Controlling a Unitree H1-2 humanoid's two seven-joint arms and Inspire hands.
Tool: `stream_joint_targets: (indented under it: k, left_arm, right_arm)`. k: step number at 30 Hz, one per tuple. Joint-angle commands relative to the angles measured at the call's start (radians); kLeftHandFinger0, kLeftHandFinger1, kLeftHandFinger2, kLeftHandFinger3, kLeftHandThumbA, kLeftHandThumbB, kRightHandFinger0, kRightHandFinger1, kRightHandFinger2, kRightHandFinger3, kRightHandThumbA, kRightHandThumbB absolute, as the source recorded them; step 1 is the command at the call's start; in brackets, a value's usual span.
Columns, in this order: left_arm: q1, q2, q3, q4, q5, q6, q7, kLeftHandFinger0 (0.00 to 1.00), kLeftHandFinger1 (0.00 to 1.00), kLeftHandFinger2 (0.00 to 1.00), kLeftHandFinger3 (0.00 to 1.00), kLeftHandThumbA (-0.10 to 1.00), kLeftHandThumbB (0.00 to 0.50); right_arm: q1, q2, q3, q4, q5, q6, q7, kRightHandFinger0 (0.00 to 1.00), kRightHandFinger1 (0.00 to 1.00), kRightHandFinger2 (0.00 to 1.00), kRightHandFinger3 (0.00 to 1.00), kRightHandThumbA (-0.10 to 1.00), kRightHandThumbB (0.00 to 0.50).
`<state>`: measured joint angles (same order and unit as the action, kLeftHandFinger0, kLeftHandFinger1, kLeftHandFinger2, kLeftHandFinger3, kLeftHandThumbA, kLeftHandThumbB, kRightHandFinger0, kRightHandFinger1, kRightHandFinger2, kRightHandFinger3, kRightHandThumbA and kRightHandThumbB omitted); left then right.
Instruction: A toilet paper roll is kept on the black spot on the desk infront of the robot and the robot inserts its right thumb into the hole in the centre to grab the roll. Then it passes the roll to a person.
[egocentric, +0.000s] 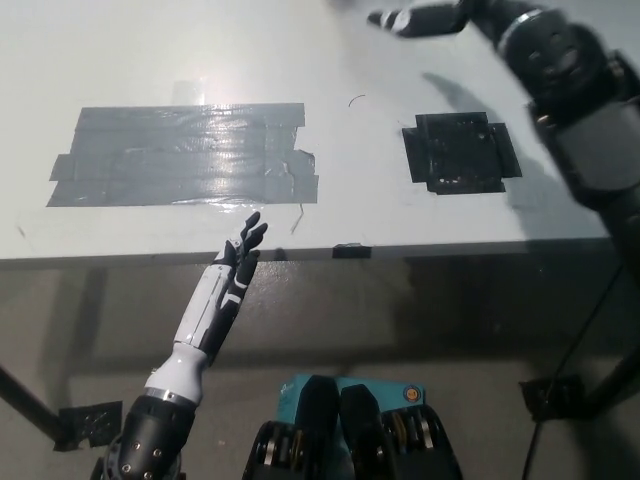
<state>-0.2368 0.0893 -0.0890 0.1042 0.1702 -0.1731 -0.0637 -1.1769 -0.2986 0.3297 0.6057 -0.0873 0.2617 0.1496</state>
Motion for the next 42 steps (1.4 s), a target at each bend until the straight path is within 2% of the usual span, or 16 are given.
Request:
stream_joint_targets:
  k: [1,2,5,7,9,13,15,16,18,20,21,24,26,29,32,42]
  left_arm:
    - [-0.013,0.004,0.0,-0.032,-0.002,-0.031,0.005,1.0,1.0,1.0,1.0,1.0,0.119]
    - [-0.013,0.004,0.0,-0.032,0.001,-0.03,0.007,1.0,1.0,1.0,1.0,1.0,0.121]
    - [-0.023,0.002,0.005,-0.024,0.002,-0.037,0.014,1.0,1.0,1.0,1.0,1.0,0.126]
    - [-0.032,0.005,0.009,-0.02,0.001,-0.035,0.016,1.0,1.0,1.0,1.0,1.0,0.133]
    - [-0.038,0.006,0.013,-0.018,-0.004,-0.028,0.015,1.0,1.0,1.0,1.0,1.0,0.135]
    - [-0.042,0.003,0.019,-0.015,-0.005,-0.022,0.022,1.0,1.0,1.0,1.0,1.0,0.136]
    - [-0.031,0.0,0.021,-0.017,-0.007,-0.013,0.023,1.0,1.0,1.0,1.0,1.0,0.152]
    - [-0.026,0.0,0.022,-0.019,-0.01,-0.009,0.023,1.0,1.0,1.0,1.0,1.0,0.141]
    - [-0.013,-0.001,0.022,-0.023,-0.018,-0.005,0.017,1.0,1.0,1.0,1.0,1.0,0.13]
    - [0.002,-0.002,0.02,-0.019,-0.017,-0.013,0.018,1.0,1.0,1.0,1.0,1.0,0.14]
    - [0.013,-0.003,0.018,-0.016,-0.017,-0.019,0.018,1.0,1.0,1.0,1.0,1.0,0.142]
    - [0.041,-0.004,0.012,-0.021,-0.011,-0.019,0.015,1.0,1.0,1.0,1.0,1.0,0.149]
    - [0.057,-0.004,0.009,-0.023,-0.012,-0.02,0.012,1.0,1.0,1.0,1.0,1.0,0.152]
    - [0.074,-0.003,0.006,-0.025,-0.009,-0.019,0.01,1.0,1.0,1.0,1.0,1.0,0.163]
    - [0.116,-0.004,0.0,-0.034,-0.005,-0.028,0.01,1.0,1.0,1.0,1.0,1.0,0.142]
    - [0.199,-0.01,-0.005,-0.064,0.005,-0.036,0.02,1.0,1.0,1.0,1.0,1.0,0.135]
  right_arm:
    - [0.005,-0.077,-0.086,-0.219,-0.01,0.068,0.022,1.0,1.0,1.0,1.0,0.82,0.5]
    - [0.015,-0.082,-0.092,-0.245,-0.02,0.08,0.016,1.0,1.0,1.0,1.0,0.83,0.5]
    - [0.115,-0.125,-0.147,-0.483,-0.02,0.136,0.014,1.0,1.0,1.0,1.0,0.97,0.5]
    - [0.158,-0.126,-0.17,-0.57,0.001,0.148,0.021,1.0,1.0,1.0,1.0,0.97,0.493]
    - [0.297,-0.125,-0.196,-0.76,0.026,0.112,0.022,1.0,1.0,1.0,1.0,0.99,0.41]
    - [0.454,-0.107,-0.213,-0.94,0.066,0.103,0.029,1.0,1.0,1.0,1.0,1.0,0.387]
    - [0.567,-0.083,-0.213,-0.994,0.082,0.055,0.017,1.0,1.0,1.0,1.0,1.0,0.386]
    - [0.618,-0.07,-0.209,-1.007,0.077,0.036,0.008,1.0,1.0,1.0,1.0,1.0,0.392]
    - [0.691,-0.053,-0.203,-1.01,0.068,0.004,-0.003,1.0,1.0,1.0,1.0,1.0,0.386]
    - [0.768,-0.031,-0.194,-0.981,0.059,-0.046,-0.016,1.0,1.0,1.0,1.0,0.99,0.398]
    - [0.818,-0.02,-0.192,-0.947,0.068,-0.093,-0.014,1.0,1.0,1.0,1.0,0.97,0.364]
    - [0.904,0.006,-0.194,-0.912,0.064,-0.13,-0.016,1.0,1.0,1.0,1.0,0.94,0.336]
    - [0.953,0.022,-0.191,-0.857,0.051,-0.176,-0.011,1.0,1.0,1.0,1.0,0.94,0.337]
    - [0.988,0.04,-0.193,-0.804,0.043,-0.208,-0.009,1.0,1.0,1.0,1.0,0.91,0.328]
    - [1.043,0.061,-0.192,-0.74,0.042,-0.252,-0.006,1.0,1.0,1.0,1.0,0.84,0.295]
    - [1.122,0.084,-0.173,-0.608,0.028,-0.339,0.019,1.0,1.0,1.0,1.0,0.73,0.269]
